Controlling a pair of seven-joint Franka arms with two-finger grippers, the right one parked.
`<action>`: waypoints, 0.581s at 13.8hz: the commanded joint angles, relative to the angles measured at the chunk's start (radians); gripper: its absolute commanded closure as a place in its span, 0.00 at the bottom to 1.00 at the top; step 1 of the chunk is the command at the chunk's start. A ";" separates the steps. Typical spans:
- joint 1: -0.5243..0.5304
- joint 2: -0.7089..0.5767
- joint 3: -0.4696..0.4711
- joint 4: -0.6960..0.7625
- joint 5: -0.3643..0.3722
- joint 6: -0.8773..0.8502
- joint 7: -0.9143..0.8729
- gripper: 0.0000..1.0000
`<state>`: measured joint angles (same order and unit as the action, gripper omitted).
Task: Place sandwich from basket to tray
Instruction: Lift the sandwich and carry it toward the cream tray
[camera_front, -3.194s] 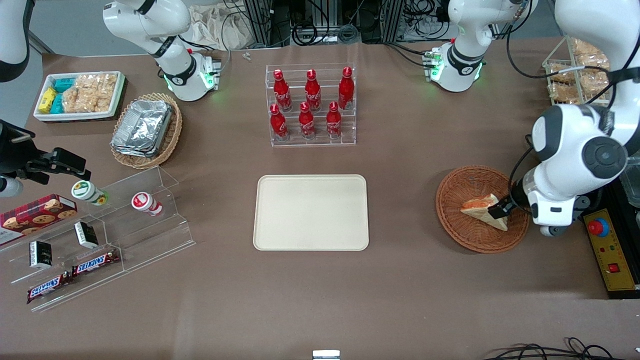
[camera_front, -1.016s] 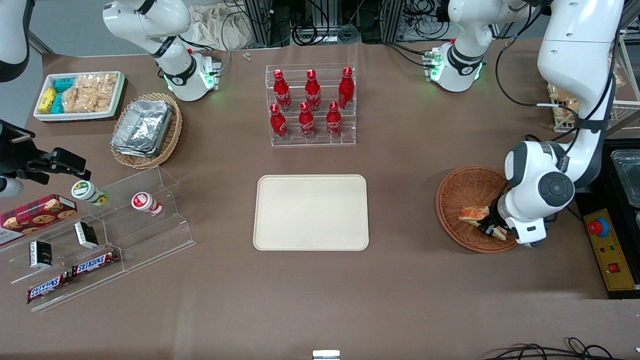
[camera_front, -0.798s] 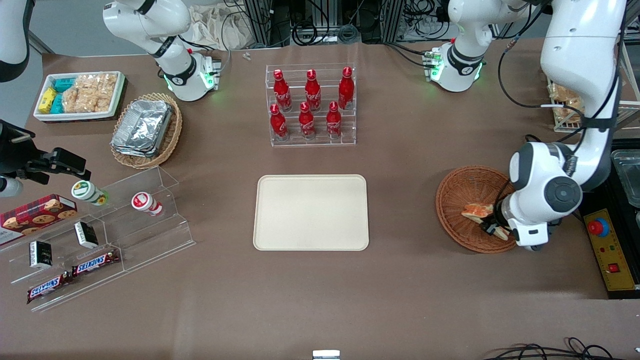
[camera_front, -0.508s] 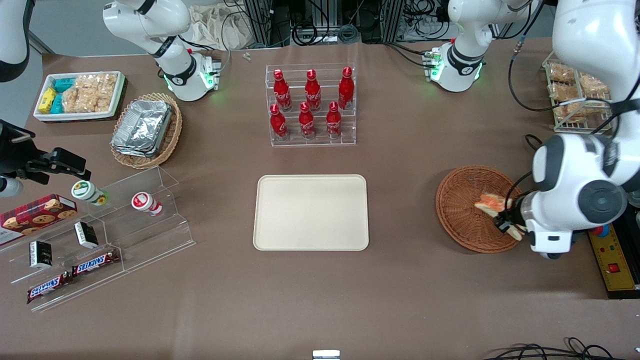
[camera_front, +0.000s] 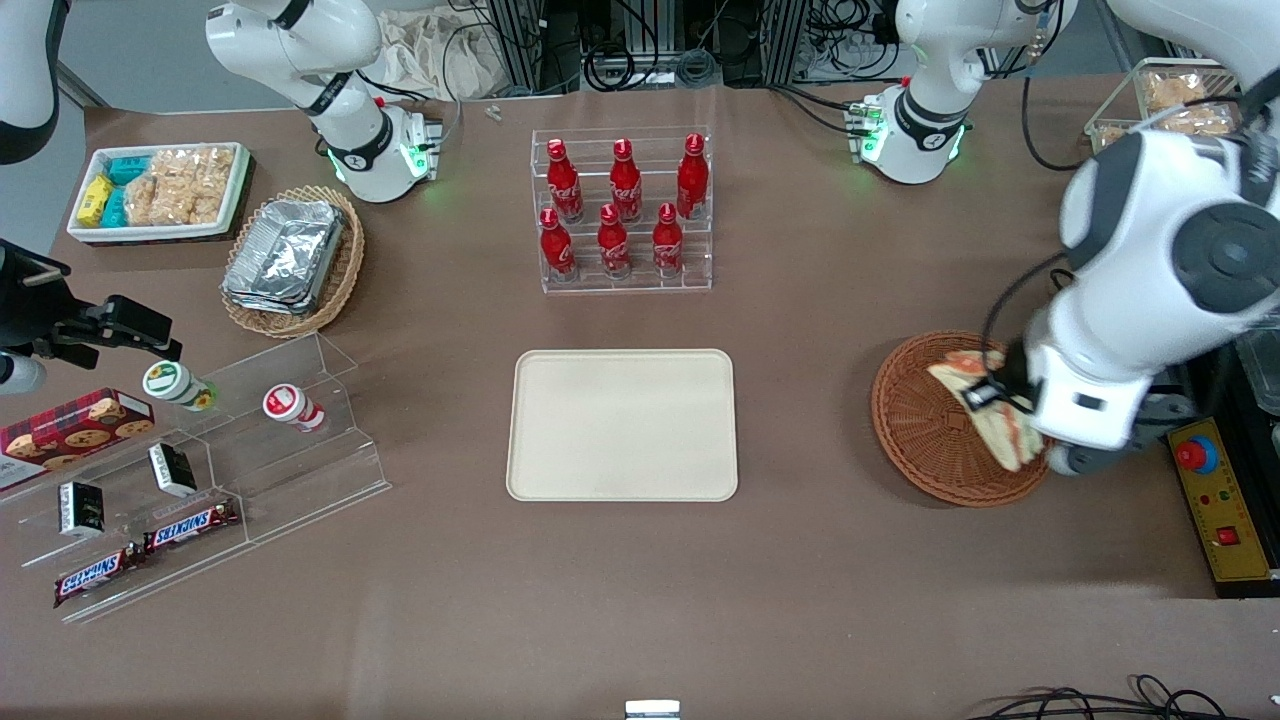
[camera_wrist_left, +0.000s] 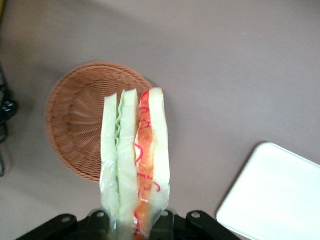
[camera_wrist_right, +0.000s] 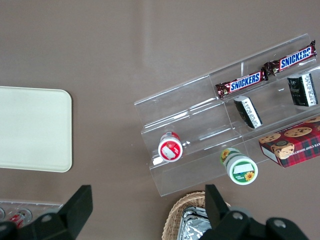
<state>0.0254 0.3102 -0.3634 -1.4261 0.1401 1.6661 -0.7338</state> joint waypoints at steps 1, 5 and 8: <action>0.001 0.041 -0.115 -0.016 0.013 0.030 -0.068 1.00; -0.001 0.188 -0.256 -0.019 0.039 0.102 -0.118 1.00; -0.157 0.330 -0.247 -0.016 0.209 0.179 -0.176 0.99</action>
<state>-0.0435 0.5440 -0.6139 -1.4702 0.2361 1.8114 -0.8498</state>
